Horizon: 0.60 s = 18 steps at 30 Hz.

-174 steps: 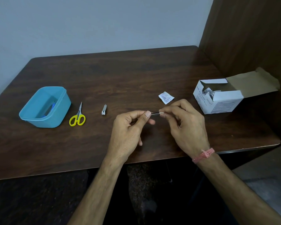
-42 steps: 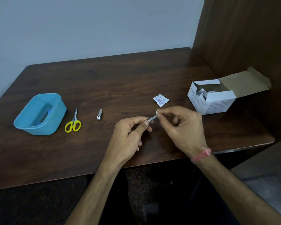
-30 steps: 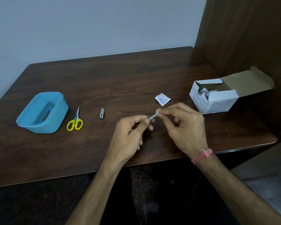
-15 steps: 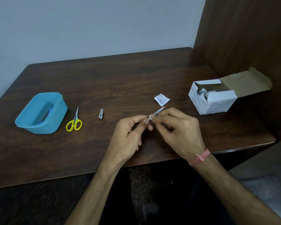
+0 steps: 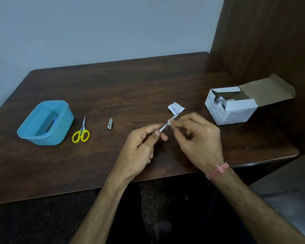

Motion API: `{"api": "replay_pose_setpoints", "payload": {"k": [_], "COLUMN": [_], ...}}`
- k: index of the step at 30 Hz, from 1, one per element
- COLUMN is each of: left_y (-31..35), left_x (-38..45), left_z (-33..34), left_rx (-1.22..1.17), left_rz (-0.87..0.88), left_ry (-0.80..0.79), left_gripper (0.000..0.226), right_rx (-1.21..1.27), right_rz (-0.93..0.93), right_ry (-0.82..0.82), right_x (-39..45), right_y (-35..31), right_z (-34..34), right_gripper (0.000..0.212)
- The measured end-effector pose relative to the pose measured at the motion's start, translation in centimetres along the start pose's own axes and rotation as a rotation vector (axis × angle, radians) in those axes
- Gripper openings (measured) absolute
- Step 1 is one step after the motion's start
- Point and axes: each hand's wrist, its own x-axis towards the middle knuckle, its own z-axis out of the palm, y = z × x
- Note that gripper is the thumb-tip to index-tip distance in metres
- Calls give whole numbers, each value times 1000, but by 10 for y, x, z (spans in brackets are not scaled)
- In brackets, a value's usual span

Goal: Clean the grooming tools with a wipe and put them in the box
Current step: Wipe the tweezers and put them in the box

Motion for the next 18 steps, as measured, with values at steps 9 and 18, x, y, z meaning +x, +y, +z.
{"api": "replay_pose_setpoints", "payload": {"k": [9, 18], "left_y": [-1, 1], "left_x": [1, -1], "left_z": [0, 1], "left_rx": [26, 49], "left_rz": [-16, -12], "left_ry": [23, 24], "left_gripper": [32, 31], "right_rx": [8, -6], "right_rz": [140, 2], "right_ry": [54, -56], "right_x": [5, -2], "right_y": [7, -4], "right_z": [-2, -2], "right_gripper": [10, 13]}}
